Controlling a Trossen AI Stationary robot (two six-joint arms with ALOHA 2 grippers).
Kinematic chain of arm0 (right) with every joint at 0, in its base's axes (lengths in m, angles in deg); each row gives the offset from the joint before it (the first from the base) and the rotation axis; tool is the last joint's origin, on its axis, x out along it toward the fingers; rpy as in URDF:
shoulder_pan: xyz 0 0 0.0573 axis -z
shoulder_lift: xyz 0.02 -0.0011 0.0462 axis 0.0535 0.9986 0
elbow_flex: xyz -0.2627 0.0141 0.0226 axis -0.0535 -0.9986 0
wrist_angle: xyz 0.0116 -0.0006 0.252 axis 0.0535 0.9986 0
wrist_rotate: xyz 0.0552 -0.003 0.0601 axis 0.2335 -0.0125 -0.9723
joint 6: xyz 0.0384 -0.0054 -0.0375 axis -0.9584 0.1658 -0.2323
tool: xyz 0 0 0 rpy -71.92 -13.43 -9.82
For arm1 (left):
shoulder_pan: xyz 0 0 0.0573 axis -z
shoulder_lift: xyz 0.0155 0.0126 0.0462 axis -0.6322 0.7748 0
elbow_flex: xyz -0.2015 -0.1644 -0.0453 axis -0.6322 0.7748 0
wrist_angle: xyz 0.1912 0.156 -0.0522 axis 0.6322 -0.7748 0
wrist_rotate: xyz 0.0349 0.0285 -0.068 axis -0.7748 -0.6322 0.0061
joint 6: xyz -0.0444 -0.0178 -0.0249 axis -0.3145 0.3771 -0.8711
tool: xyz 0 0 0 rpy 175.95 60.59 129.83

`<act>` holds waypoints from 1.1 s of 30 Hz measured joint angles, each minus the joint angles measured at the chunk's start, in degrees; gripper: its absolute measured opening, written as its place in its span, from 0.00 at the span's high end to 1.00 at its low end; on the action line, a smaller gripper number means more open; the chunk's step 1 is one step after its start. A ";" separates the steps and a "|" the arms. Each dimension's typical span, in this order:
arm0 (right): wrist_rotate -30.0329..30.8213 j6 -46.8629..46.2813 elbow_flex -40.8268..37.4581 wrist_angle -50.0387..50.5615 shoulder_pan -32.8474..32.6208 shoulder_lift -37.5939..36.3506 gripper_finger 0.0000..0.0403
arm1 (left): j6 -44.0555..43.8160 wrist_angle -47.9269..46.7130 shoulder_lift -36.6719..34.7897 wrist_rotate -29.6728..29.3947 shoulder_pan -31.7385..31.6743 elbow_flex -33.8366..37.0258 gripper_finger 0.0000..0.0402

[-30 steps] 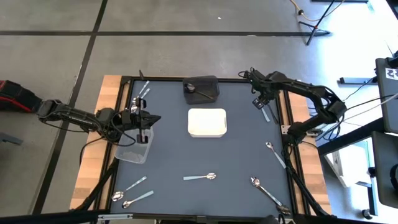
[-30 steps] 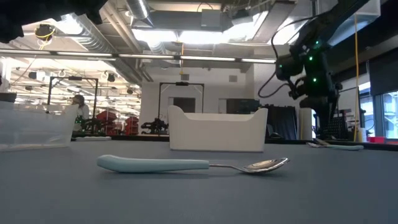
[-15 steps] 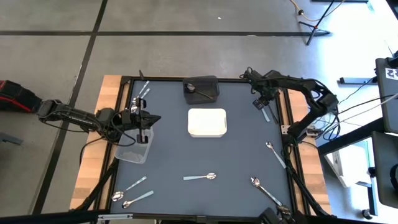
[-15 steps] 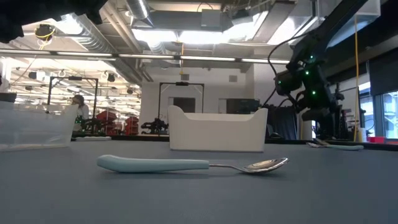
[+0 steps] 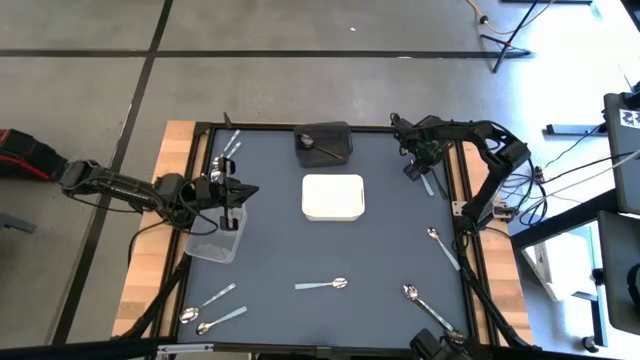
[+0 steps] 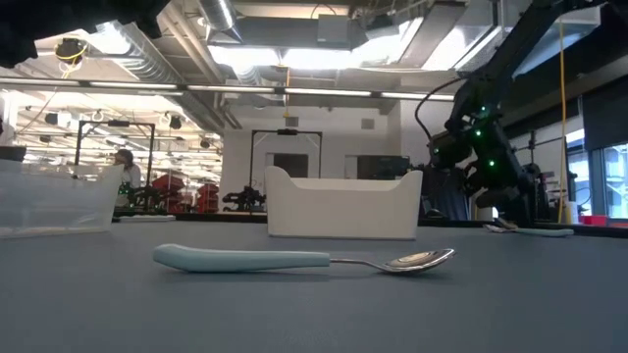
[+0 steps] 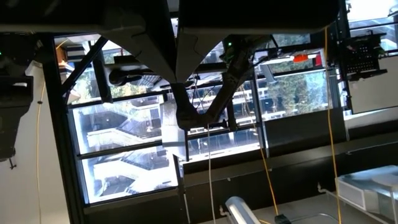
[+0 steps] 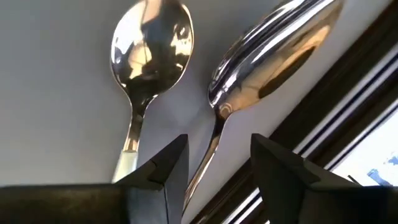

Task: Sort silverware by color (type)
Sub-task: Put the black spoon into the black bin

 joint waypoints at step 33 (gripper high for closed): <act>-0.11 1.26 0.07 -1.50 0.62 1.52 0.81 | -0.24 -0.21 0.01 0.24 0.04 0.00 0.99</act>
